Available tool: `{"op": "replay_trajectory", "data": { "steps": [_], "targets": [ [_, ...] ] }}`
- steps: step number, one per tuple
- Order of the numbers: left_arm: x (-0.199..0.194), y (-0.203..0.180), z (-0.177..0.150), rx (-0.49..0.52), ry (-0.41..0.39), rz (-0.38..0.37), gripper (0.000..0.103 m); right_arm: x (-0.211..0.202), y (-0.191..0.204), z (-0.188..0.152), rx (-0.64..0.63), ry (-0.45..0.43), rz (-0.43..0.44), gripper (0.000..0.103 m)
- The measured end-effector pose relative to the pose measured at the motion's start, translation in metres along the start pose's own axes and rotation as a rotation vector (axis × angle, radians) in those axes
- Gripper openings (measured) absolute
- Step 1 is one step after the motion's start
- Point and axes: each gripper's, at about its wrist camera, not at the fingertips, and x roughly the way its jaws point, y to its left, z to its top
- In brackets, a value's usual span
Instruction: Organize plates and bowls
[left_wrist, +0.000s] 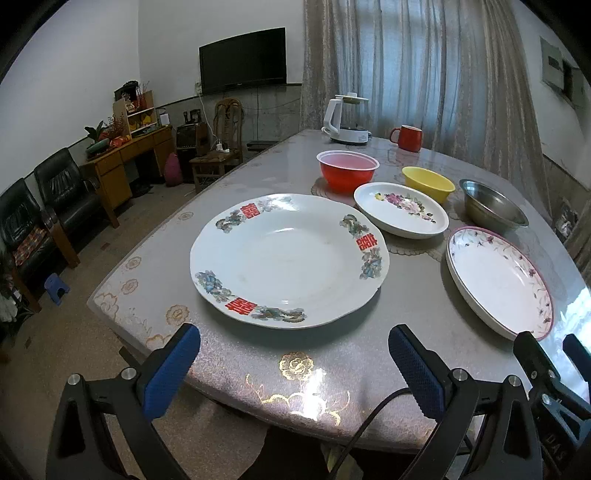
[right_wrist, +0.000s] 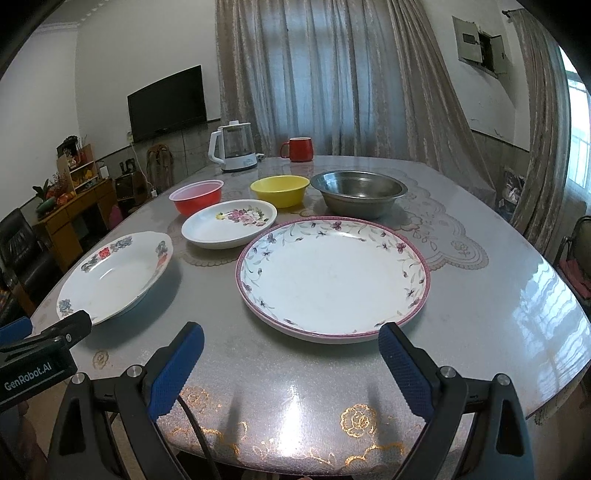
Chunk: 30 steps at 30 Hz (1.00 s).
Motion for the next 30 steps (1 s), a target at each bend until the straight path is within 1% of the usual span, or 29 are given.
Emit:
{"op": "replay_trajectory", "data": {
  "steps": [30],
  "targets": [
    [0.0054, 0.0024, -0.0016, -0.004, 0.026, 0.002, 0.103, 0.0009, 0.0040, 0.0004, -0.014, 0.003, 0.000, 0.097]
  ]
}}
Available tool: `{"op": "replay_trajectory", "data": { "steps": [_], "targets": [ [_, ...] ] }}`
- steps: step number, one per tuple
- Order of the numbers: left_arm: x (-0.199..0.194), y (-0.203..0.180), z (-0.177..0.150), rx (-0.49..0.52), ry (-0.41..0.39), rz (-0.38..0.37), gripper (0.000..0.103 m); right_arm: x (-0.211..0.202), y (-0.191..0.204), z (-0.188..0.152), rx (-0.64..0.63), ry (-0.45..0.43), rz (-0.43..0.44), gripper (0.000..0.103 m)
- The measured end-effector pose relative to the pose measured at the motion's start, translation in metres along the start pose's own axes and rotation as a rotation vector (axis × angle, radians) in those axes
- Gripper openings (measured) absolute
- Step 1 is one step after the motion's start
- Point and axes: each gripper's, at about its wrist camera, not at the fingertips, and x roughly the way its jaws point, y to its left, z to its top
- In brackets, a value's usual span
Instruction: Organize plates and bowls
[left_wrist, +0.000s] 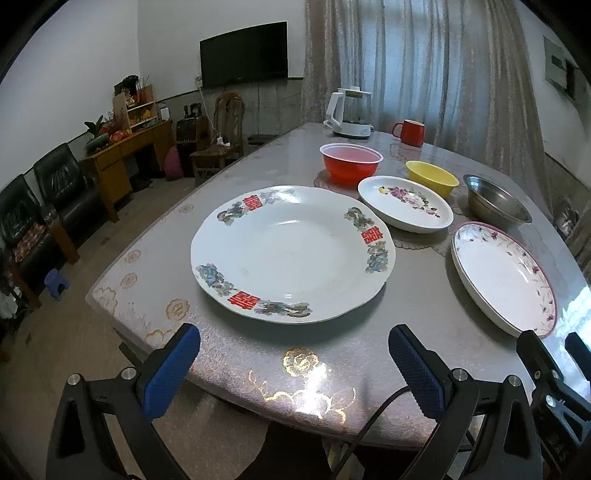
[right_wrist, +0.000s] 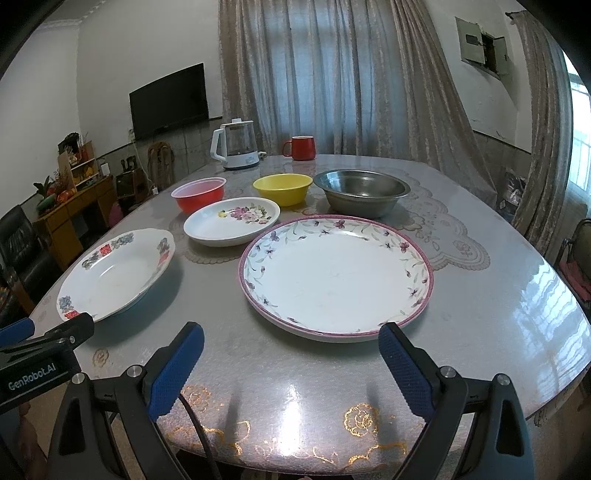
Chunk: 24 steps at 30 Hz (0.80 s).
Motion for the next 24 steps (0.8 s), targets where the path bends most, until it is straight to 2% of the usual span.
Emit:
{"op": "replay_trajectory", "data": {
  "steps": [7, 12, 16, 19, 22, 24],
  "targets": [
    [0.005, 0.002, 0.001, -0.003, 0.020, 0.000, 0.103, -0.001, 0.005, 0.000, -0.018, -0.002, 0.015, 0.097],
    [0.007, 0.008, 0.003, -0.016, 0.026, -0.009, 0.103, 0.002, 0.011, 0.003, -0.052, 0.012, 0.059, 0.097],
    [0.007, 0.022, 0.008, -0.052, 0.011, -0.080, 0.103, 0.014, 0.025, 0.011, -0.166, 0.046, 0.132, 0.097],
    [0.008, 0.035, 0.014, -0.077, -0.003, -0.120, 0.103, 0.016, 0.037, 0.016, -0.273, 0.015, 0.141, 0.103],
    [0.013, 0.051, 0.020, -0.117, 0.003, -0.210, 0.103, 0.017, 0.044, 0.025, -0.301, -0.027, 0.235, 0.103],
    [0.018, 0.062, 0.022, -0.157, 0.016, -0.260, 0.103, 0.020, 0.043, 0.032, -0.260, -0.052, 0.266, 0.103]
  ]
}}
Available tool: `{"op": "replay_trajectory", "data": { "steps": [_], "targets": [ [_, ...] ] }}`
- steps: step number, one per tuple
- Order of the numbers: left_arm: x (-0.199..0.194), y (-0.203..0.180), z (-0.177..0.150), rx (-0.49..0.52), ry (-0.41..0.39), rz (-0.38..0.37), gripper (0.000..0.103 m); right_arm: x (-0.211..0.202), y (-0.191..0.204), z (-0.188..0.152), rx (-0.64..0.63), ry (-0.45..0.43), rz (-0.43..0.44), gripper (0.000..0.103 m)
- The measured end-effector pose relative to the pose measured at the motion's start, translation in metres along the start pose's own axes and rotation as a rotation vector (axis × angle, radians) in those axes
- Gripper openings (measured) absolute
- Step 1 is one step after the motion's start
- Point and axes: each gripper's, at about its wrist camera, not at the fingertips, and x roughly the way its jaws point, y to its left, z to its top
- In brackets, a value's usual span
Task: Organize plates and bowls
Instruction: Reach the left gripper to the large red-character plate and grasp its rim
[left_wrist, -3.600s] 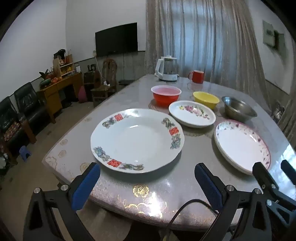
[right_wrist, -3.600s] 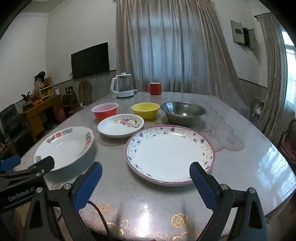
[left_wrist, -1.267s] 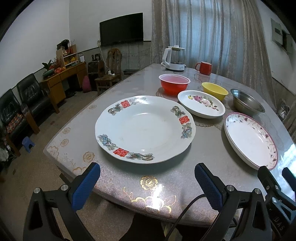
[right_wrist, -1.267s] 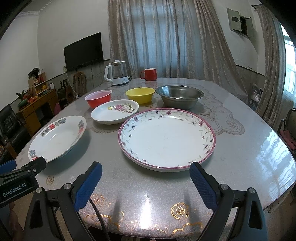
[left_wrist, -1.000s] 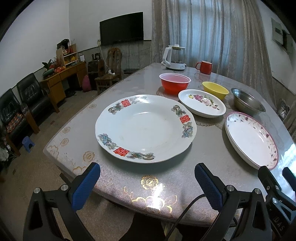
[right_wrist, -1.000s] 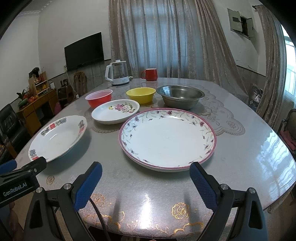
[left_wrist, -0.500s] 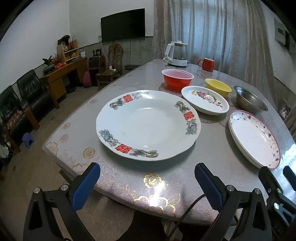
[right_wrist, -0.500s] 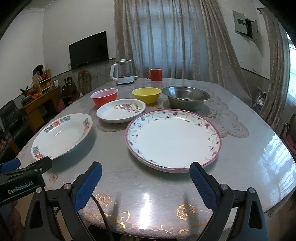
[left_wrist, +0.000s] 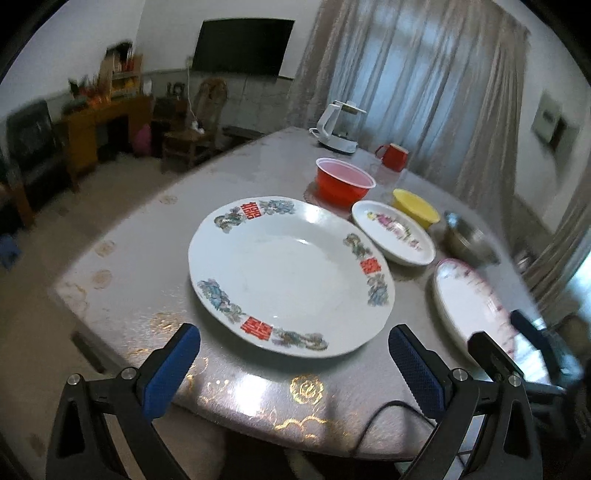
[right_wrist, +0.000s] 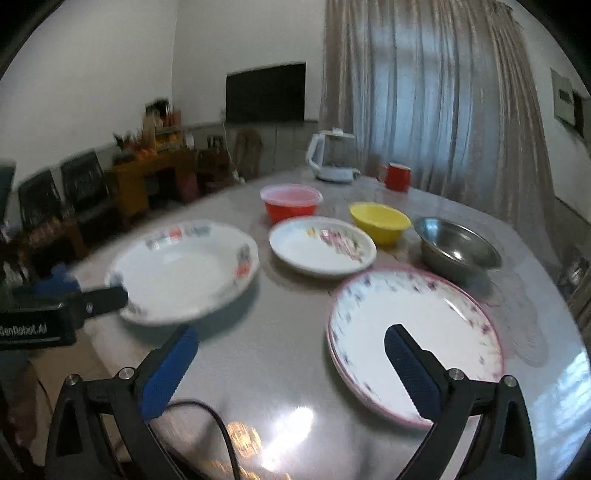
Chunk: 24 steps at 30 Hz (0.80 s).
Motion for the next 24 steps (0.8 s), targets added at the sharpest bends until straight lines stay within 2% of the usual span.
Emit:
{"op": "replay_trajectory", "data": {
  "steps": [1, 3, 5, 7, 10, 15, 17, 19, 24],
  "targets": [
    [0.002, 0.008, 0.003, -0.028, 0.011, -0.029, 0.103, 0.004, -0.001, 0.003, 0.014, 0.010, -0.002, 0.103],
    [0.007, 0.019, 0.008, -0.074, 0.032, -0.071, 0.103, 0.023, -0.004, 0.011, 0.034, 0.109, 0.016, 0.103],
    [0.014, 0.033, 0.012, -0.129, 0.058, -0.140, 0.103, 0.035, -0.006, 0.015, 0.057, 0.152, 0.031, 0.102],
    [0.018, 0.046, 0.016, -0.191, 0.064, -0.185, 0.103, 0.048, -0.008, 0.017, 0.111, 0.176, 0.060, 0.096],
    [0.022, 0.061, 0.025, -0.227, 0.049, -0.213, 0.103, 0.066, -0.009, 0.018, 0.177, 0.235, 0.150, 0.086],
    [0.042, 0.081, 0.039, -0.260, 0.109, -0.164, 0.103, 0.097, -0.005, 0.016, 0.287, 0.318, 0.269, 0.072],
    [0.045, 0.088, 0.041, -0.271, 0.105, -0.147, 0.103, 0.099, 0.001, 0.019, 0.266, 0.296, 0.252, 0.067],
    [0.048, 0.092, 0.046, -0.264, 0.085, -0.170, 0.103, 0.102, 0.011, 0.023, 0.233, 0.287, 0.265, 0.063],
    [0.056, 0.100, 0.055, -0.239, 0.036, -0.161, 0.100, 0.117, 0.029, 0.026, 0.205, 0.331, 0.270, 0.047]
  ]
}}
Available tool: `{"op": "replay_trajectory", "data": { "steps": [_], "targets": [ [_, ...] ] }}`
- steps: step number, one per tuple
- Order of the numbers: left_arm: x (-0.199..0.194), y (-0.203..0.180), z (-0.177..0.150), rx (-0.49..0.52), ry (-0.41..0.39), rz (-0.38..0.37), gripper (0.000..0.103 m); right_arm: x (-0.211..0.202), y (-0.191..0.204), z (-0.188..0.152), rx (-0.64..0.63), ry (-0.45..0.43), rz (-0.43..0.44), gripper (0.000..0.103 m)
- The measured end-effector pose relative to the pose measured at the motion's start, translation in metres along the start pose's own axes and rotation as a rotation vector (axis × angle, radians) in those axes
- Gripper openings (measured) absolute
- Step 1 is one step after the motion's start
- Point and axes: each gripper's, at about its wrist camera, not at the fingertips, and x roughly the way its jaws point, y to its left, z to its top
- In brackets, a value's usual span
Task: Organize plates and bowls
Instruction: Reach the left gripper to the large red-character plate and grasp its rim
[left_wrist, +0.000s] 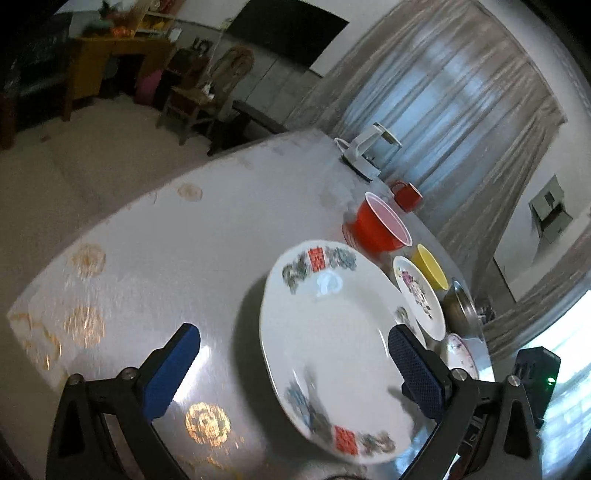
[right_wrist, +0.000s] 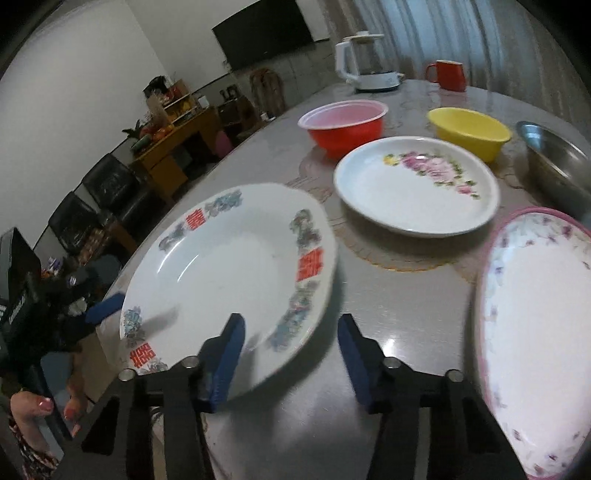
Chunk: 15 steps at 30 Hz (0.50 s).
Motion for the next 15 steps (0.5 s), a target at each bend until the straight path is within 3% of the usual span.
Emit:
{"op": "replay_trajectory", "data": {
  "steps": [7, 10, 15],
  "targets": [
    [0.019, -0.001, 0.004, 0.047, 0.073, -0.072, 0.066, 0.019, 0.000, 0.004, 0.010, -0.017, 0.014, 0.039],
    [0.029, -0.006, 0.003, 0.084, 0.100, -0.075, 0.057, 0.022, -0.001, 0.004, 0.002, -0.045, 0.026, 0.036],
    [0.041, -0.012, 0.002, 0.129, 0.136, -0.085, 0.061, 0.025, 0.002, 0.003, -0.025, -0.079, 0.024, 0.034]
  ]
}}
